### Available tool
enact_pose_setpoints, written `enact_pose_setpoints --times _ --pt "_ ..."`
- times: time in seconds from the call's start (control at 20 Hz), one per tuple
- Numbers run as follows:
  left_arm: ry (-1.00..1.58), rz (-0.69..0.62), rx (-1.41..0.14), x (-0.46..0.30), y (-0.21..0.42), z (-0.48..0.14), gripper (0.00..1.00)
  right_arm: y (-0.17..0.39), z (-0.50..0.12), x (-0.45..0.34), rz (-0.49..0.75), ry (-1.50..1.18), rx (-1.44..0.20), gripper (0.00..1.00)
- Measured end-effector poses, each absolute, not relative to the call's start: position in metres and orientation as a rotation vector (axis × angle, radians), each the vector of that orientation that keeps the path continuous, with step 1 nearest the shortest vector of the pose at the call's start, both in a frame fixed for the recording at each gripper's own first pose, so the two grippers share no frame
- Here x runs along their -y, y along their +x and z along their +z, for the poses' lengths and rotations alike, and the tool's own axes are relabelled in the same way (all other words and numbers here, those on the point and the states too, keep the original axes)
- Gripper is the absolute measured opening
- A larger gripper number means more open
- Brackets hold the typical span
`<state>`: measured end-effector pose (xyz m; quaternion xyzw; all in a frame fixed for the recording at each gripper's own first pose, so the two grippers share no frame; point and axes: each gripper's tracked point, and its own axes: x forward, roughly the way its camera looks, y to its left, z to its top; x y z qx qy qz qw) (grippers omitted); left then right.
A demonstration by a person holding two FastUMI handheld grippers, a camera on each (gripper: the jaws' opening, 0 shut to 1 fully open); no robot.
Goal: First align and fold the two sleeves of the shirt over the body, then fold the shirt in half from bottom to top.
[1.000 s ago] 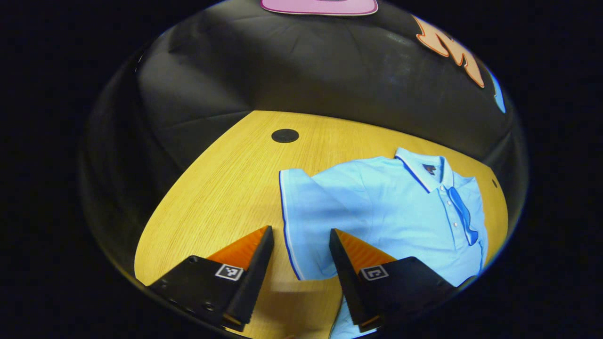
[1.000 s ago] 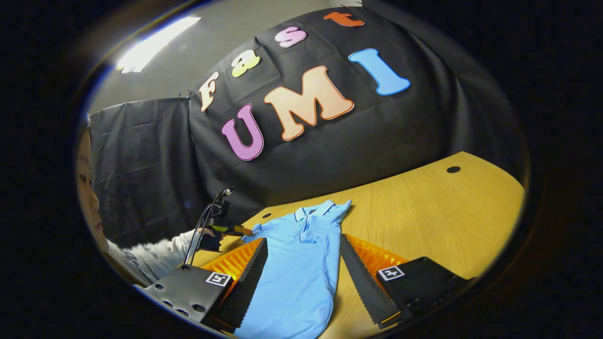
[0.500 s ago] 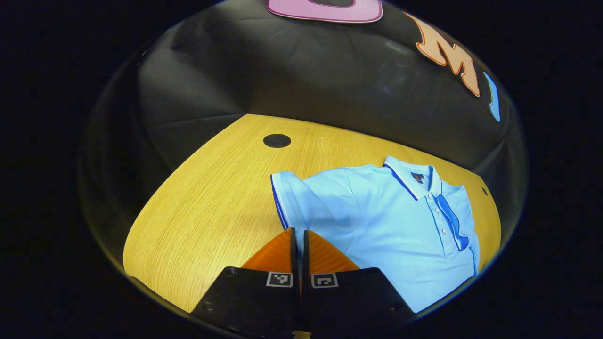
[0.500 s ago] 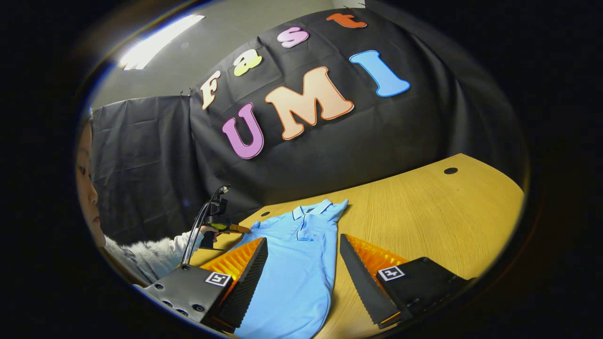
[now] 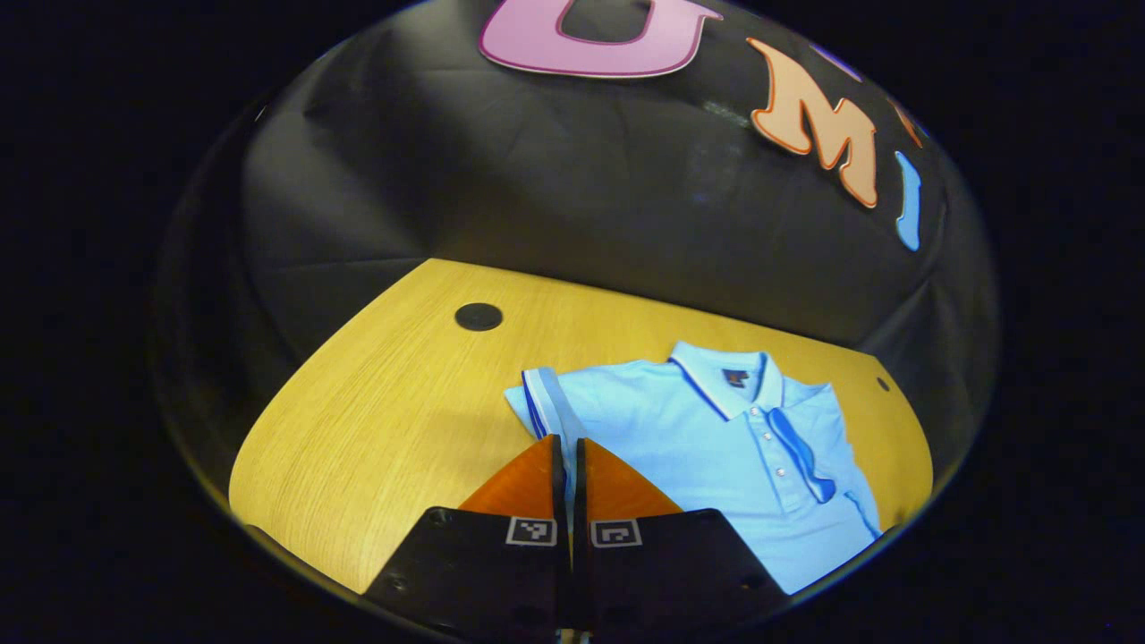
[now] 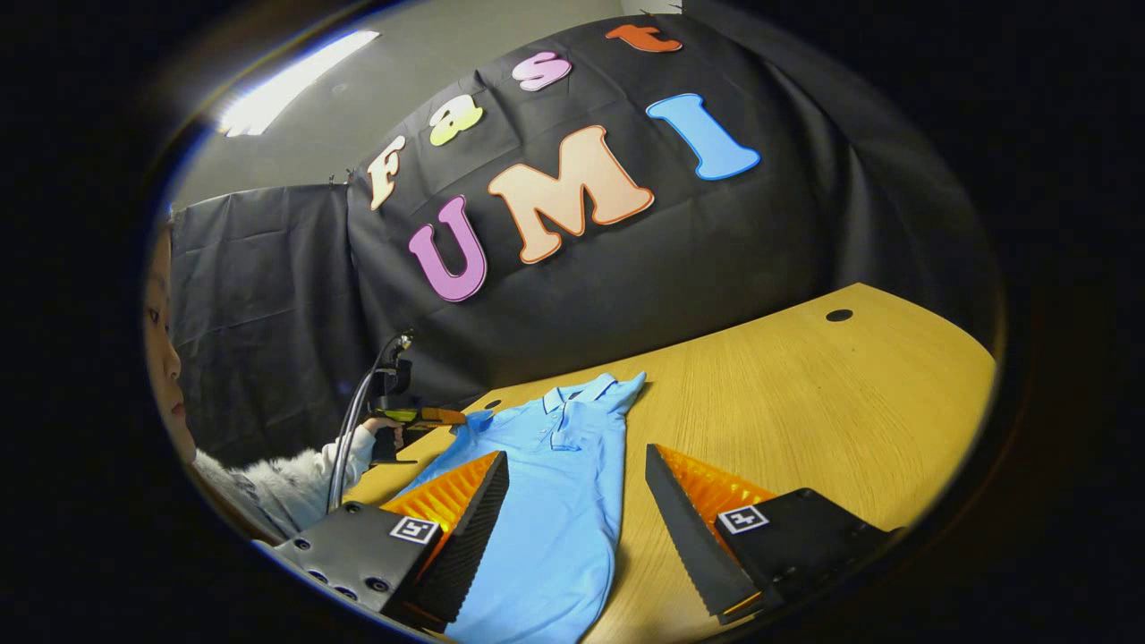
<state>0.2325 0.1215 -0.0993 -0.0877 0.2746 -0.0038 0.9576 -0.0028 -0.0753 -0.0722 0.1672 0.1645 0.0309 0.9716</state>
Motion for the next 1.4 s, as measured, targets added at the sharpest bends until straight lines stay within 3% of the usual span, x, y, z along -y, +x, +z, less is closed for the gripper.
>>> enact_pose_setpoints --times 0.35,0.75,0.85,1.0,1.05,1.4 --pt "-0.125 -0.175 -0.559 -0.031 0.239 -0.092 0.0 -0.003 -0.075 0.073 0.06 0.339 -0.336 0.97" --pt "0.023 -0.256 -0.603 0.036 0.231 -0.121 0.03 -0.007 -0.084 0.061 0.08 0.323 -0.378 0.97" --pt "0.056 -0.26 -0.59 0.038 0.226 -0.118 0.14 -0.01 -0.086 0.059 0.085 0.313 -0.385 0.97" --pt "0.1 -0.226 -0.566 0.024 0.217 -0.108 0.71 -0.013 -0.09 0.056 0.086 0.297 -0.396 0.97" --pt "0.105 -0.227 -0.552 0.021 0.209 -0.102 0.81 -0.014 -0.092 0.054 0.084 0.286 -0.4 0.97" --pt "0.125 -0.24 -0.509 -0.018 0.12 -0.079 0.88 -0.042 -0.117 0.032 0.118 0.155 -0.479 0.97"
